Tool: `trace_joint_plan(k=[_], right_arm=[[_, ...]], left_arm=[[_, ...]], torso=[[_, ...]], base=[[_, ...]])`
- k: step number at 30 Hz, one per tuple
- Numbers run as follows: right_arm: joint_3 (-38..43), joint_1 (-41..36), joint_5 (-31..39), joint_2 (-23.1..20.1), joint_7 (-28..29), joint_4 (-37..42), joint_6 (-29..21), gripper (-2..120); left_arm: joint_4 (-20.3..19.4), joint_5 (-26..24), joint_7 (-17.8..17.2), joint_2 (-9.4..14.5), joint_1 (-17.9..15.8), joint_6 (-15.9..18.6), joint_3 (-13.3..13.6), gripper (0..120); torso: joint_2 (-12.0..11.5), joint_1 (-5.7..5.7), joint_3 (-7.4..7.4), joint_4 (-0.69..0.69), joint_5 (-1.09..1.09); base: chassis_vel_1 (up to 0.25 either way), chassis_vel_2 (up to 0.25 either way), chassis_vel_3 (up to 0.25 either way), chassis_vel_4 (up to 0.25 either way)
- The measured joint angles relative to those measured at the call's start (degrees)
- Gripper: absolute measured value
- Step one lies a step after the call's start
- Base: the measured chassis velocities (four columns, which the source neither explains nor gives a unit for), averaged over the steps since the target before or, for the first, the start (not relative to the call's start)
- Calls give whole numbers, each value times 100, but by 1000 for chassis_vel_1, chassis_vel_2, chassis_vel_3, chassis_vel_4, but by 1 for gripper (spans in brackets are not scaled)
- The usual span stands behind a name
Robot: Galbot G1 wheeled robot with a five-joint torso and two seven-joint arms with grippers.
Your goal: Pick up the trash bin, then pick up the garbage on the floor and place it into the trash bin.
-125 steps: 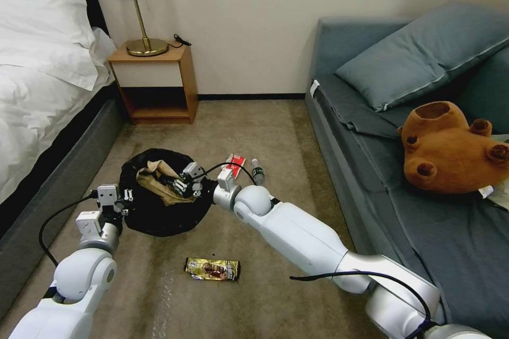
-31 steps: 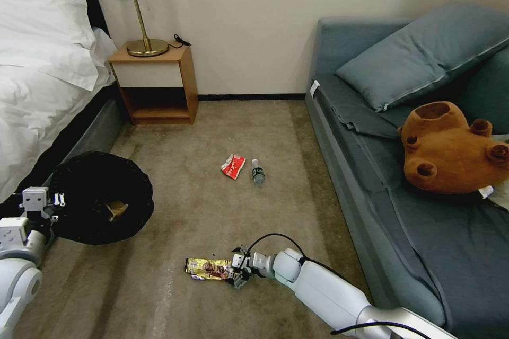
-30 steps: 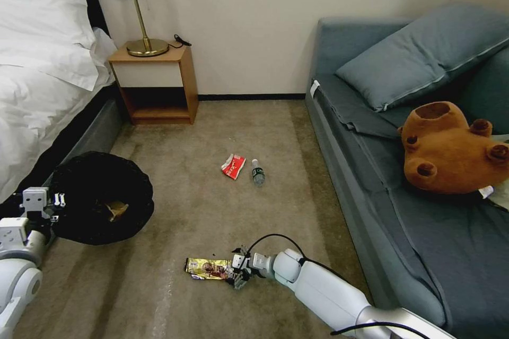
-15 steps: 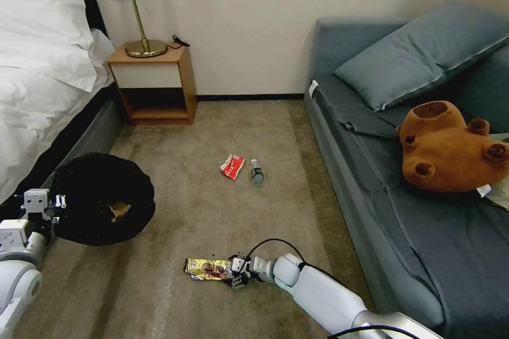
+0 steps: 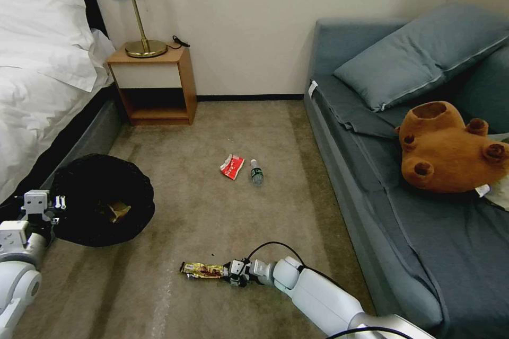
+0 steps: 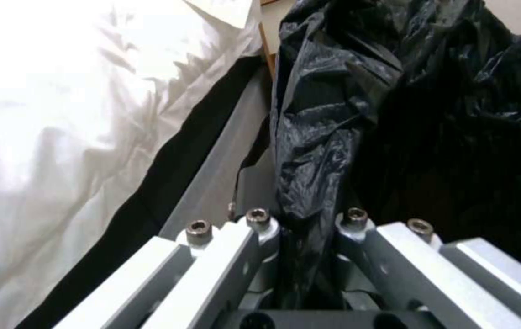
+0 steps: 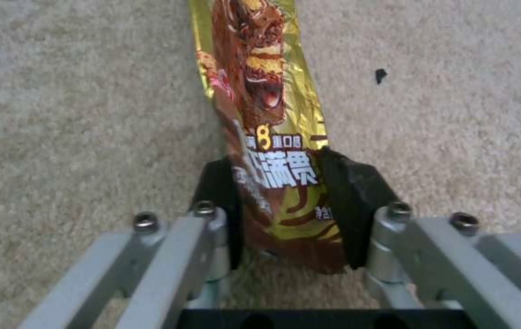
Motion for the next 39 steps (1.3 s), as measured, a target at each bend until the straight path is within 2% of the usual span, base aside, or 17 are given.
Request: trace_joint_plan(k=[3,5,7,8,9,12,19,28,33,34,36,37,39], right_arm=[[42,1,-5,-5,1,15,1,13],[50,1,-4,-15,2,37,0,11],[82,6,46,-79,30,123,-29,2],[82,6,46,-79,30,123,-29,2],[98,12,126,-149,50,207,-69,0],[123,22,234,-255,61,410,-107,0],[260,50,404,-442,60,868,-117,0],[520,397,744,-869,-19,1744,-84,0],[419,1025,1072,-1397,-174,2400,-42,0],[419,1025,1072,-1397,-174,2400,-42,0],[325,1379,1261,-1703,-204,2659,-51,0],[325,1379,1261,-1703,-204,2659,-51,0],[234,1773,1672,-1996,-202,2975,-170,0]], left_arm=[[1,-8,8,9,13,-14,-7,5],[1,-11,9,13,15,-17,-8,5],[0,-18,10,22,18,-19,-18,5],[0,-18,10,22,18,-19,-18,5],[-7,-21,11,22,26,-22,-22,5],[-31,-21,18,0,42,-29,-26,5],[-82,13,28,-77,64,-47,-17,5],[-265,117,-2,-195,-1,-15,164,5],[-347,186,-52,-240,-83,37,324,5],[-347,186,-52,-240,-83,37,324,5],[-373,213,-82,-256,-131,63,414,5],[-373,213,-82,-256,-131,63,414,5],[-403,226,-99,-285,-191,84,494,5]], torso=[[-2,0,1,4,3],[-2,0,1,5,2],[-3,1,1,3,-1],[-3,1,1,3,-1],[-3,0,1,-3,-7],[-3,1,2,-8,-7],[-3,1,2,-1,-4],[-2,1,1,-2,-2],[-2,1,1,-2,-1],[-2,1,1,-2,-1],[-1,1,1,-2,-2],[-1,1,1,-2,-2],[-1,1,1,-4,-1]], base=[[0,0,0,0],[0,0,0,0],[0,0,0,0],[0,0,0,0],[0,0,0,0],[0,0,0,0],[0,0,0,0],[0,0,0,0],[0,0,0,0],[0,0,0,0],[0,0,0,0],[0,0,0,0],[0,0,0,0]])
